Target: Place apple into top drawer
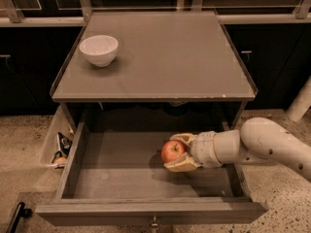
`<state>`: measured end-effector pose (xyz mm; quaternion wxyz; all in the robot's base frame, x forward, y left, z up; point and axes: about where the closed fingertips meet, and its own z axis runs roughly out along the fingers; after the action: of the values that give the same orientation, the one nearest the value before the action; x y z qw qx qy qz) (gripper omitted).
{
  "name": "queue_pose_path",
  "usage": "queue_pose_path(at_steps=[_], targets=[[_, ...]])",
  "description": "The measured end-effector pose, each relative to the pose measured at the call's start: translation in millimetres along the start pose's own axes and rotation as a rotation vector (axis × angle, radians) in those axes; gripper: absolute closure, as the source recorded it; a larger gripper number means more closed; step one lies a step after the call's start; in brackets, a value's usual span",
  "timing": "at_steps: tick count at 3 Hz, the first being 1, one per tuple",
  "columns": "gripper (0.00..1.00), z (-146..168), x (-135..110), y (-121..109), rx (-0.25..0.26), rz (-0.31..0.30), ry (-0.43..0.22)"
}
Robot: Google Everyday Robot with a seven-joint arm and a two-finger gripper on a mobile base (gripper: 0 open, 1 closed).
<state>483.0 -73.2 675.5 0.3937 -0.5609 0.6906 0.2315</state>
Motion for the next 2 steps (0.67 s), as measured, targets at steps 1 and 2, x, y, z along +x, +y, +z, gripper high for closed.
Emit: queue_pose_path(at_steps=[1, 2], targets=[[1.0, 11.6, 21.1, -6.1, 0.002, 0.003, 0.003], [1.0, 21.6, 39.6, -15.9, 0.006, 0.0, 0.022]])
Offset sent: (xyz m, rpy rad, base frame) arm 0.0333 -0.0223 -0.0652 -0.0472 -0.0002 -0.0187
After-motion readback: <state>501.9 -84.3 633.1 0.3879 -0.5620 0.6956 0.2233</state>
